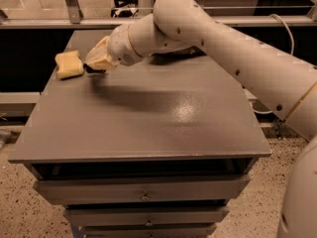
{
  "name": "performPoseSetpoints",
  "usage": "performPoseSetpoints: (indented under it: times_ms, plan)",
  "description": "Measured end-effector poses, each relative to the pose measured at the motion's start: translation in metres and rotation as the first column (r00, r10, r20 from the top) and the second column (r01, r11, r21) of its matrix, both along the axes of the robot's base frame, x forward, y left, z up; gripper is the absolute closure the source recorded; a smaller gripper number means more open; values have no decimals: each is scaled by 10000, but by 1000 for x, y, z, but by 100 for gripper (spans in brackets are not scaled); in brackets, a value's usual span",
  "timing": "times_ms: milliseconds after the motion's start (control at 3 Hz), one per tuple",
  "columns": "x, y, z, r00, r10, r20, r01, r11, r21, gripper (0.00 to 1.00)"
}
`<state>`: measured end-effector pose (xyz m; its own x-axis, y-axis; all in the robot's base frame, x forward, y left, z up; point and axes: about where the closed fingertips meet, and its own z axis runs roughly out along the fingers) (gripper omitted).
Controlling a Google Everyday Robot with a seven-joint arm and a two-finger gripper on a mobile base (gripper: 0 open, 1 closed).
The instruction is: Move rxbar chocolate near sponge
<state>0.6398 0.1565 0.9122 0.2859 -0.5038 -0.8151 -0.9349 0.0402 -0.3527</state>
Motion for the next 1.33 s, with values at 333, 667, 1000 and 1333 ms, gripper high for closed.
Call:
performPoseSetpoints:
  times_ms: [333, 667, 1000, 1333]
  plan:
    - [7, 20, -10, 9990, 449, -3, -449, 9989, -91, 66]
    - [10, 34, -19, 9976, 685, -83, -685, 9976, -41, 35]
    - [11, 38, -25, 9970, 752, -170, -753, 9972, -30, 12]
    - [9, 41, -27, 9966, 783, -251, -783, 9969, 30, 0]
